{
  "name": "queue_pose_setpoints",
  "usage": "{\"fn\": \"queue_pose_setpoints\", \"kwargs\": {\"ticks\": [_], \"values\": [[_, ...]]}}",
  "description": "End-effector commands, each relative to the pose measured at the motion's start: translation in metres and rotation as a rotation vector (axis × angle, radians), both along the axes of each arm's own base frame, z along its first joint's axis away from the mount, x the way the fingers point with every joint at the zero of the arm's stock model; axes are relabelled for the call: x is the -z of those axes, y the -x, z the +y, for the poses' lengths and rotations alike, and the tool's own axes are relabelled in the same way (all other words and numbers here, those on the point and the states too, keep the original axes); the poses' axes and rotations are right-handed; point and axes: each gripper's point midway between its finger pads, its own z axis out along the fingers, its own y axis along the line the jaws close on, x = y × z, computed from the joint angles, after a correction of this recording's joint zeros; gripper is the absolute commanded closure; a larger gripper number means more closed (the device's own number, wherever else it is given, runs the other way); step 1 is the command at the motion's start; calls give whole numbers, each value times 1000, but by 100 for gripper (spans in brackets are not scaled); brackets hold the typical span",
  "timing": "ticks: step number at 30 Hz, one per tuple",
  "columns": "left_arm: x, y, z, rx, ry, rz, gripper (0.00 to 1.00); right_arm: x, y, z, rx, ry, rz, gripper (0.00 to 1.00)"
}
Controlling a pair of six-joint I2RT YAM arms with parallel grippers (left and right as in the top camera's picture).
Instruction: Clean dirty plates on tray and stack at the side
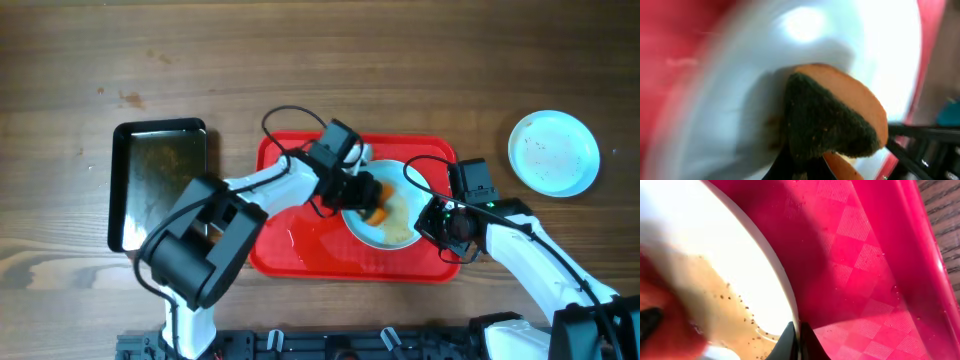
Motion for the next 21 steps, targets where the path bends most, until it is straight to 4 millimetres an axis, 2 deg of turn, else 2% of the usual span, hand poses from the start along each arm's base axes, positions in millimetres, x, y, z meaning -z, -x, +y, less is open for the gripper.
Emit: {"fn": "queue_pose_setpoints", "kwargs": {"ticks": [1, 3, 4, 5, 8, 11, 12, 14, 17, 20, 21], "values": [[56, -27, 93, -125, -520, -146, 96, 5, 9, 1, -22, -1, 29, 96], [51, -32, 97, -108, -575, -185, 96, 5, 8, 1, -22, -1, 28, 96], [48, -30, 85, -42, -529, -188, 96, 5, 8, 1, -22, 0, 27, 96], [45, -25, 69, 20, -461, -180, 96, 6, 8, 0, -21, 3, 26, 96], [19, 2, 1, 173, -105, -93, 96, 6, 7, -1, -20, 9, 24, 96], [-17, 21, -50, 242, 195, -30, 96, 6, 7, -1, -19, 9, 21, 96], [-26, 24, -60, 250, 250, -22, 96, 6, 7, -1, -19, 9, 22, 96], [-41, 27, -76, 261, 336, -20, 96, 6, 7, -1, -19, 9, 22, 96], [-47, 24, -84, 244, 366, -24, 96, 6, 7, -1, -20, 9, 23, 95], [-47, 18, -85, 214, 360, -31, 96, 6, 7, -1, -20, 9, 23, 96], [-40, 12, -83, 174, 318, -44, 96, 6, 7, -1, -20, 9, 23, 96]]}}
